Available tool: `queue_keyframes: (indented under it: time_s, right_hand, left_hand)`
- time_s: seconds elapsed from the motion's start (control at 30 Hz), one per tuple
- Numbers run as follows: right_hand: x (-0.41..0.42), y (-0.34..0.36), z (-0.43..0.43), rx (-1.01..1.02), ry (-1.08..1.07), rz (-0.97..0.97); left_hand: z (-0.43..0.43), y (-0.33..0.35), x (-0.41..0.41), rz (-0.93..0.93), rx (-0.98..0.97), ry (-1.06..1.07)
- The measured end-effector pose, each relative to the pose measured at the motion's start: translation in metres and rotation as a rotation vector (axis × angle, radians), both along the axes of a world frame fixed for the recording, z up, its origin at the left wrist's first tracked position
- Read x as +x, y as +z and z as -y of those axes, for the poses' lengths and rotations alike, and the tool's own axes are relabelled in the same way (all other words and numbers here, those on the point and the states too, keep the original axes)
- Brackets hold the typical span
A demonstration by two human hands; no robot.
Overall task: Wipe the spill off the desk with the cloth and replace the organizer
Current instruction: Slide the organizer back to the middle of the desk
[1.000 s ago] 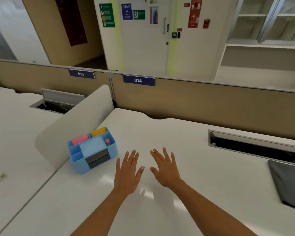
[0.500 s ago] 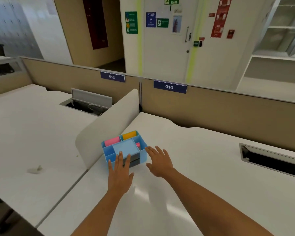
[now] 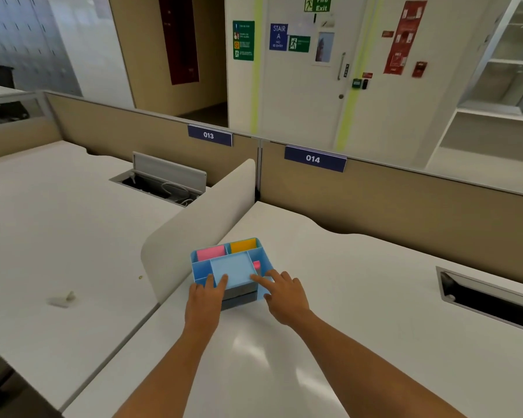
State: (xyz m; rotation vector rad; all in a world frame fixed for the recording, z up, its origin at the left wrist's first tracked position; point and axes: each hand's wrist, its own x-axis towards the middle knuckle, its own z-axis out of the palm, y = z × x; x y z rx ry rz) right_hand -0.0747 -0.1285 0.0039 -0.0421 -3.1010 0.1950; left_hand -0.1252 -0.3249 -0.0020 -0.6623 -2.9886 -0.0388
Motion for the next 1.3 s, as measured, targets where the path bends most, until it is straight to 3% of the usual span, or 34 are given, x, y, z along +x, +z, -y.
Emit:
queue_keyframes:
  time_s: [0.17, 0.4, 0.7, 1.0, 1.3]
  right_hand:
    - [0.000, 0.003, -0.006, -0.016, -0.026, -0.088]
    - [0.026, 0.000, -0.039, -0.070, -0.101, -0.129]
    - [0.095, 0.030, -0.150, -0.004, -0.281, -0.206]
    - [0.169, 0.026, -0.245, 0.058, -0.482, -0.144]
    - [0.196, 0.007, -0.288, 0.034, -0.536, -0.214]
  left_hand:
    - [-0.005, -0.002, -0.002, -0.019, -0.003, -0.062]
    - [-0.031, 0.007, 0.021, -0.028, 0.186, -0.207]
    - [-0.156, 0.032, 0.046, 0.000, 0.275, -0.440]
    - [-0.273, 0.025, 0.079, 0.004, 0.227, -0.697]
    - [-0.341, -0.001, 0.084, 0.108, 0.189, -0.679]
